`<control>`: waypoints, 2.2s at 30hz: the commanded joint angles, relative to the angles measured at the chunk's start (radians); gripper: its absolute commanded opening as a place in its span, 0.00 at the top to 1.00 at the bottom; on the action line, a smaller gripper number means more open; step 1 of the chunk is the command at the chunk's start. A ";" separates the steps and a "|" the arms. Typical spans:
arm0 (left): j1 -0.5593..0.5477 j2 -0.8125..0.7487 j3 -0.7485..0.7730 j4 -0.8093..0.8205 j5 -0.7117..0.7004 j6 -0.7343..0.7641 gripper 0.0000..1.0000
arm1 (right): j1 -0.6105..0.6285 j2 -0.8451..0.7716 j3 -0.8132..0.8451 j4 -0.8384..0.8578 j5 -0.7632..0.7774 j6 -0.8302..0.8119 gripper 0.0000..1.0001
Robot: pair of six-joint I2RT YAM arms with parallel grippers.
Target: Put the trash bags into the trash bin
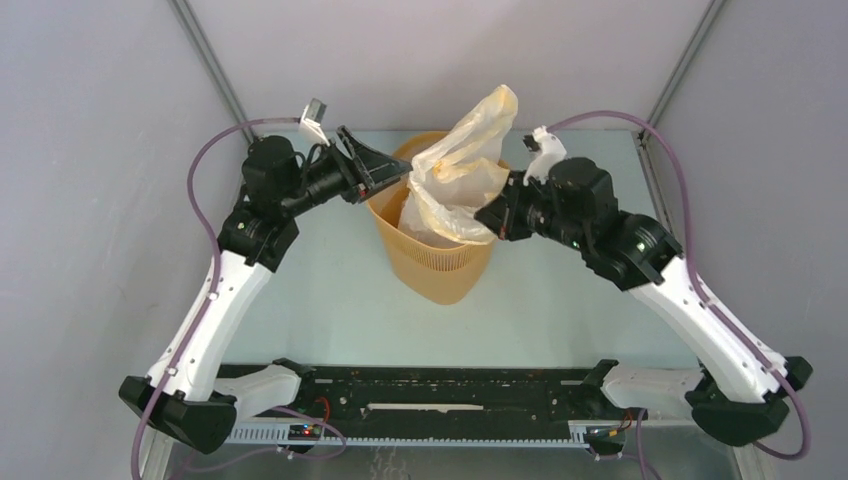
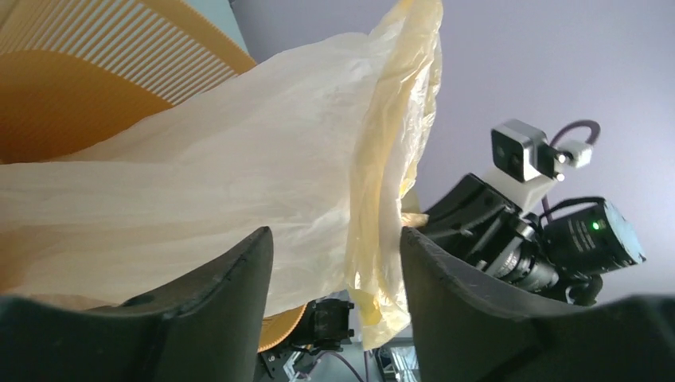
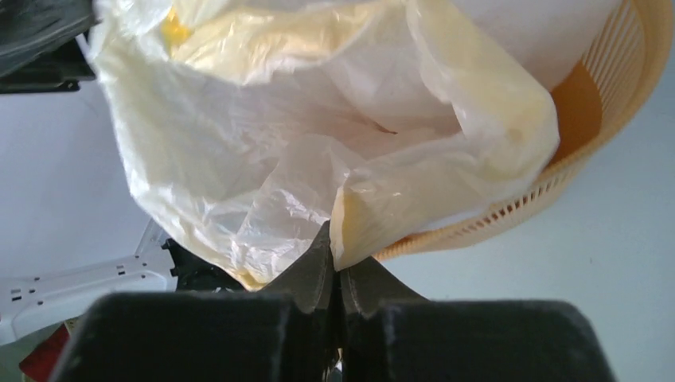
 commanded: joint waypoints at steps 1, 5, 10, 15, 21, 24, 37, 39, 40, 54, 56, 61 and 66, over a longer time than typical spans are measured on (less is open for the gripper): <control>0.012 -0.053 -0.043 -0.009 0.031 0.022 0.42 | 0.019 -0.105 -0.053 0.105 0.074 0.028 0.95; 0.011 -0.072 -0.058 0.001 0.046 0.008 0.48 | 0.022 -0.074 -0.020 0.087 0.051 0.024 0.97; -0.004 -0.047 -0.040 0.031 0.084 -0.017 0.25 | 0.030 -0.055 -0.015 0.087 0.028 0.036 0.97; -0.034 -0.037 -0.032 0.053 0.099 -0.028 0.47 | 0.052 -0.056 -0.019 0.093 0.044 0.057 0.97; 0.022 -0.072 -0.037 -0.029 0.014 0.037 0.84 | 0.084 -0.087 -0.048 0.012 0.120 0.115 0.91; 0.048 -0.077 -0.024 -0.105 -0.063 0.085 0.97 | 0.100 -0.163 -0.144 -0.005 0.136 0.148 0.87; 0.051 -0.123 -0.053 -0.216 -0.084 0.126 1.00 | 0.131 -0.295 -0.163 -0.158 0.238 0.102 0.29; 0.051 -0.123 -0.053 -0.208 -0.073 0.118 1.00 | 0.126 -0.293 -0.108 -0.154 0.252 0.012 0.14; 0.051 -0.120 -0.053 -0.207 -0.068 0.114 1.00 | 0.126 -0.274 -0.074 -0.157 0.262 -0.045 0.07; 0.050 -0.131 -0.065 -0.169 -0.046 0.091 1.00 | 0.229 0.148 0.349 -0.088 0.207 -0.472 0.06; 0.050 -0.133 -0.072 -0.168 -0.047 0.087 1.00 | 0.259 0.199 0.382 -0.068 0.203 -0.467 0.06; 0.050 -0.141 -0.087 -0.152 -0.041 0.075 1.00 | 0.340 0.306 0.395 -0.011 0.368 -0.497 0.00; 0.050 -0.149 -0.090 -0.155 -0.049 0.076 1.00 | 0.361 0.391 0.497 -0.037 0.554 -0.491 0.02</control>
